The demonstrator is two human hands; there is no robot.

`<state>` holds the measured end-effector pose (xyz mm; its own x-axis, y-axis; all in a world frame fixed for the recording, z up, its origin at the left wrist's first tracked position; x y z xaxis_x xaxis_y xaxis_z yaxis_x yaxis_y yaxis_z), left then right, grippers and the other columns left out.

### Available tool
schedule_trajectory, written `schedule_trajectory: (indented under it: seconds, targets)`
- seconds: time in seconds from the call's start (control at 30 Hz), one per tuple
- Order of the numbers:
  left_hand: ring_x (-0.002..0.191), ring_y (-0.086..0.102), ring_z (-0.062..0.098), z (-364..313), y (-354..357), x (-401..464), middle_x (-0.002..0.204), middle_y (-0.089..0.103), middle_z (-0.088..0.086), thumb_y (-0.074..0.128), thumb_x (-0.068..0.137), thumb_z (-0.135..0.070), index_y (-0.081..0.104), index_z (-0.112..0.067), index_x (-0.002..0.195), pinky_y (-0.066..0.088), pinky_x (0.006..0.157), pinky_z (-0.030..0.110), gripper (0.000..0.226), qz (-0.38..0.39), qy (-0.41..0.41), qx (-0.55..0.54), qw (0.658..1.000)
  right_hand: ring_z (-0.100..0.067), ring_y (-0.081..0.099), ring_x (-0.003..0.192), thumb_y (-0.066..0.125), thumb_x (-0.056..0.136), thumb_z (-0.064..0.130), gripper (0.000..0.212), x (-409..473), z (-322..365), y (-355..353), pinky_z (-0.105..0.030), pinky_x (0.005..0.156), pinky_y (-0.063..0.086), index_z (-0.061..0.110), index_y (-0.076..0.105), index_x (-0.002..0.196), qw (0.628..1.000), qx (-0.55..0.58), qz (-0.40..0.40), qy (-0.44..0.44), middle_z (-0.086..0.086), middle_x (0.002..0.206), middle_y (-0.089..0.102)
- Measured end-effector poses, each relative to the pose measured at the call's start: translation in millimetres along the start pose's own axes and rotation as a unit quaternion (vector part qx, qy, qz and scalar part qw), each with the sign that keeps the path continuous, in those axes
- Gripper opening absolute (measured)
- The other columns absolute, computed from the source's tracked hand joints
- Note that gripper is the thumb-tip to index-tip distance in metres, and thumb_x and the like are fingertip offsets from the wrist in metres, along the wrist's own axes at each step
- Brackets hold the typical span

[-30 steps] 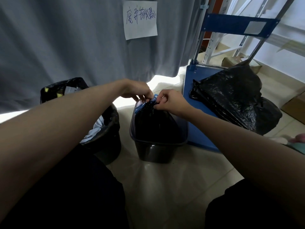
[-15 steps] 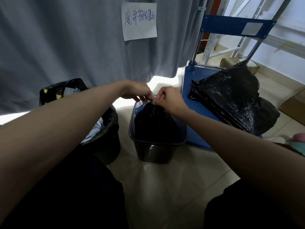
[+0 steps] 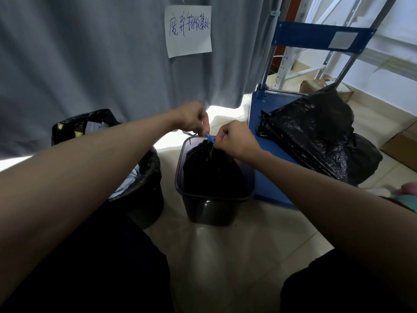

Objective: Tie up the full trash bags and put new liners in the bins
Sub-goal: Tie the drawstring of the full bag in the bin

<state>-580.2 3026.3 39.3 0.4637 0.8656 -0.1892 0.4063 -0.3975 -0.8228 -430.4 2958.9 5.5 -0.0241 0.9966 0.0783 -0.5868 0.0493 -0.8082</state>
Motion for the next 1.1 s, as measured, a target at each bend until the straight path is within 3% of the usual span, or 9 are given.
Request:
schedule_trajectory:
  seconds: [0.1, 0.23, 0.47, 0.63, 0.77, 0.83, 0.93, 1.03, 1.1]
  targets:
    - [0.059, 0.059, 0.003, -5, 7, 6, 0.064, 0.062, -0.007, 0.072, 0.07, 0.003, 0.07, -0.014, 0.075, 0.038, 0.057, 0.011, 0.017, -0.091, 0.033, 0.109, 0.989, -0.023, 0.066, 0.071, 0.063, 0.074, 0.008, 0.01, 1, -2, 2, -0.037, 0.066, 0.059, 0.009, 0.069, 0.067, 0.999, -0.006, 0.035, -0.007, -0.006, 0.073, 0.069]
    - [0.083, 0.061, 0.025, -10, 24, 14, 0.084, 0.063, 0.0, 0.065, 0.073, -0.001, 0.056, -0.025, 0.076, 0.047, 0.067, 0.032, 0.025, -0.134, 0.067, 0.21, 0.966, -0.02, 0.066, 0.071, 0.065, 0.074, 0.009, 0.007, -1, -6, 4, -0.036, 0.067, 0.059, 0.009, 0.071, 0.068, 0.996, -0.028, 0.083, -0.018, -0.005, 0.075, 0.07]
    - [0.072, 0.042, 0.026, -24, 42, 16, 0.089, 0.06, 0.007, 0.052, 0.074, 0.004, 0.047, -0.017, 0.091, 0.018, 0.051, 0.031, 0.028, -0.152, 0.126, 0.336, 0.921, -0.022, 0.066, 0.074, 0.068, 0.075, 0.004, 0.028, -10, -11, 1, -0.036, 0.068, 0.056, 0.02, 0.059, 0.054, 0.992, -0.025, 0.117, -0.043, -0.004, 0.074, 0.07]
    - [0.078, 0.05, 0.031, -23, 38, 20, 0.094, 0.063, 0.01, 0.055, 0.074, 0.004, 0.043, -0.016, 0.091, 0.02, 0.054, 0.032, 0.029, -0.177, 0.111, 0.311, 0.927, -0.009, 0.055, 0.065, 0.065, 0.076, 0.003, 0.012, -4, -10, -6, -0.026, 0.068, 0.05, 0.01, 0.068, 0.067, 0.993, 0.03, 0.1, -0.046, 0.006, 0.063, 0.06]
    - [0.089, 0.058, 0.032, -21, 27, 23, 0.099, 0.064, 0.007, 0.065, 0.078, -0.001, 0.052, -0.015, 0.093, 0.044, 0.068, 0.04, 0.024, -0.155, 0.102, 0.229, 0.956, -0.009, 0.054, 0.063, 0.065, 0.077, 0.007, 0.011, -3, -16, -3, -0.028, 0.068, 0.049, 0.013, 0.065, 0.069, 0.993, 0.034, 0.104, -0.036, 0.011, 0.062, 0.057]
    - [0.088, 0.057, 0.031, -19, 18, 21, 0.103, 0.058, 0.005, 0.07, 0.076, -0.005, 0.053, -0.014, 0.091, 0.046, 0.071, 0.041, 0.024, -0.168, 0.111, 0.2, 0.959, -0.013, 0.054, 0.071, 0.066, 0.076, 0.009, 0.007, -4, -18, 0, -0.035, 0.071, 0.054, 0.009, 0.066, 0.068, 0.994, 0.022, 0.097, -0.044, 0.005, 0.069, 0.061]
    - [0.08, 0.055, 0.031, -12, 6, 18, 0.099, 0.048, 0.003, 0.073, 0.074, -0.006, 0.051, -0.017, 0.087, 0.037, 0.063, 0.035, 0.027, -0.2, 0.088, 0.201, 0.955, -0.022, 0.056, 0.081, 0.066, 0.078, 0.011, 0.01, -1, -19, 1, -0.038, 0.071, 0.052, 0.003, 0.065, 0.072, 0.996, 0.005, 0.092, -0.023, -0.012, 0.087, 0.066]
    - [0.088, 0.061, 0.026, -1, 5, 15, 0.09, 0.061, 0.002, 0.084, 0.069, -0.015, 0.061, -0.018, 0.088, 0.042, 0.068, 0.03, 0.03, -0.065, 0.024, 0.206, 0.976, -0.03, 0.058, 0.082, 0.057, 0.086, 0.01, 0.007, 3, -17, -3, -0.038, 0.071, 0.049, 0.009, 0.053, 0.08, 0.996, 0.004, 0.092, 0.001, -0.018, 0.088, 0.063]
    - [0.087, 0.056, 0.02, 8, 16, 10, 0.092, 0.061, -0.001, 0.09, 0.062, -0.027, 0.062, -0.019, 0.104, 0.042, 0.072, 0.028, 0.051, 0.031, 0.002, 0.212, 0.977, -0.025, 0.054, 0.078, 0.052, 0.089, 0.009, 0.007, 5, -14, -5, -0.033, 0.068, 0.045, 0.01, 0.051, 0.082, 0.997, 0.016, 0.071, -0.005, -0.012, 0.084, 0.059]
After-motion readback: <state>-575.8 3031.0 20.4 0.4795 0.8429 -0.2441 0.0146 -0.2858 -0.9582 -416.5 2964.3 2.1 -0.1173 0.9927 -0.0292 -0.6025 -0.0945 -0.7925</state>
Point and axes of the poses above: each hand's wrist, its own x-axis towards the middle knuckle, its own y-axis out of the palm, z = x × y, the point moved 1 cm from there along x, towards the middle knuckle
